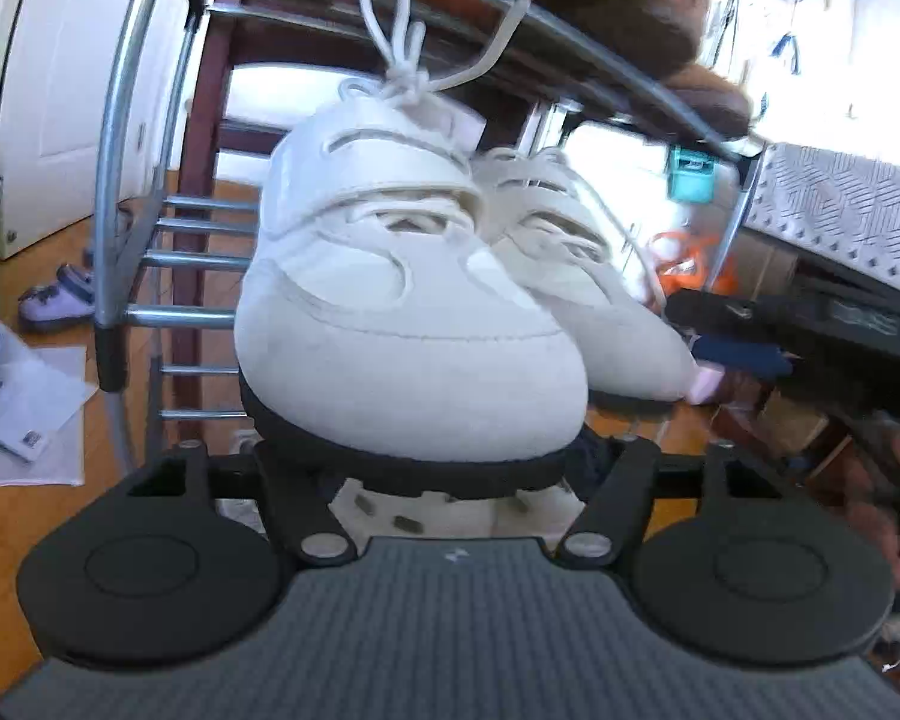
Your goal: Organize scattered shoes
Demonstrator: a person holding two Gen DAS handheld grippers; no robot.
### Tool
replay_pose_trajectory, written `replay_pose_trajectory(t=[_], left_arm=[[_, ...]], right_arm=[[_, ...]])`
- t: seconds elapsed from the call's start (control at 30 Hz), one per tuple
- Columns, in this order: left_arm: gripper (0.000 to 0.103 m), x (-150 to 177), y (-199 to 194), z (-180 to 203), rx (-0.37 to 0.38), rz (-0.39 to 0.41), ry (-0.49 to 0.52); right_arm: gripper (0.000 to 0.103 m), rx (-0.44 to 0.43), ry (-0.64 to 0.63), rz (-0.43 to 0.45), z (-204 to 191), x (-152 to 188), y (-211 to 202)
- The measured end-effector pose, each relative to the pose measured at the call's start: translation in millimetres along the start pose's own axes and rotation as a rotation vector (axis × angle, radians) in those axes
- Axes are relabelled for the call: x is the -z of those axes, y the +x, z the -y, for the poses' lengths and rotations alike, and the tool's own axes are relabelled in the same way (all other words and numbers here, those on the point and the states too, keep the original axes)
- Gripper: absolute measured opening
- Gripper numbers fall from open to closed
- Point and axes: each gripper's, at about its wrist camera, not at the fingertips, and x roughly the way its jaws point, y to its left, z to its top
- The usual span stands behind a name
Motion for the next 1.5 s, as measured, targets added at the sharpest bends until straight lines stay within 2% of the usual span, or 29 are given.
replay_pose_trajectory(t=[0.03,0.1,0.17,0.27,0.37,0.43,0.47,0.53,0.6,0.63,0.67,0.73,0.83,0.93,1.0,1.03,1.1,1.13,1.23,1.33,1.37,1.43,1.5], left_arm=[[0.068,0.0,2.3,-2.5,-0.001,-0.013,-0.003],[0.068,0.9,-1.3,-0.3,-0.017,-0.006,0.014],[0.07,-0.3,-9.3,1.8,-0.022,0.009,0.023],[0.072,1.6,-17.6,0.6,-0.024,-0.012,0.021],[0.08,9.7,-36.5,-1.3,-0.061,-0.02,0.047],[0.08,12.8,-48.2,-7.5,-0.043,-0.019,0.011],[0.08,14.8,-53.3,-10.6,-0.027,-0.014,-0.011],[0.08,17.2,-62.3,-15.0,-0.017,0.008,-0.051],[0.081,15.7,-69.5,-16.7,-0.039,0.049,-0.066],[0.081,14.1,-70.4,-16.6,-0.044,0.054,-0.064],[0.081,12.2,-70.4,-16.7,-0.043,0.054,-0.064],[0.081,6.8,-65.5,-17.5,-0.028,0.042,-0.076],[0.081,-2.6,-53.9,-14.3,-0.054,0.038,-0.061],[0.08,-12.1,-39.8,-13.9,-0.062,0.008,-0.1],[0.082,-15.5,-43.1,-5.4,-0.101,-0.008,-0.08],[0.091,-15.9,-50.6,5.0,-0.143,-0.011,-0.032],[0.103,-15.1,-62.1,19.9,-0.196,-0.033,0.032],[0.103,-13.4,-70.5,29.4,-0.225,-0.055,0.065],[0.103,-7.5,-93.7,52.3,-0.256,-0.093,0.118],[0.103,1.3,-119.5,66.9,-0.252,-0.099,0.135],[0.103,2.8,-125.3,72.2,-0.254,-0.101,0.138],[0.103,6.0,-133.3,83.0,-0.276,-0.118,0.142],[0.103,10.2,-143.5,89.7,-0.301,-0.145,0.136]], right_arm=[[0.059,-0.032,0.053,-0.009,6.9,3.9,-1.6],[0.059,-0.038,0.053,0.0,5.0,9.0,-4.2],[0.059,-0.047,0.042,0.023,1.3,10.8,-4.3],[0.059,-0.062,0.022,0.053,-3.5,22.7,-5.8],[0.059,-0.077,-0.027,0.06,-7.9,34.7,-19.5],[0.061,-0.083,-0.053,0.067,-15.8,40.7,-14.2],[0.069,-0.078,-0.061,0.072,-18.6,45.0,-14.0],[0.069,-0.067,-0.055,0.058,-21.5,51.9,-12.9],[0.061,-0.068,-0.038,0.044,-22.6,57.0,-10.5],[0.058,-0.065,-0.037,0.044,-23.9,58.7,-8.3],[0.051,-0.059,-0.048,0.048,-26.8,59.2,-4.9],[0.046,-0.041,-0.08,0.054,-33.6,56.4,3.9],[0.046,-0.025,-0.083,0.043,-37.5,48.4,16.0],[0.046,-0.006,-0.088,0.034,-38.6,40.0,29.7],[0.046,0.022,-0.101,0.006,-42.9,35.2,35.4],[0.047,0.041,-0.126,-0.015,-47.1,33.0,36.1],[0.061,0.081,-0.208,-0.063,-58.1,30.5,29.6],[0.071,0.09,-0.231,-0.081,-61.8,30.1,26.0],[0.075,0.13,-0.318,-0.174,-79.6,29.6,2.8],[0.082,0.233,-0.367,-0.292,-96.3,33.7,-28.2],[0.091,0.253,-0.363,-0.312,-98.0,35.2,-36.4],[0.094,0.301,-0.357,-0.347,-102.9,39.9,-56.9],[0.094,0.33,-0.334,-0.314,-112.6,45.6,-83.5]])
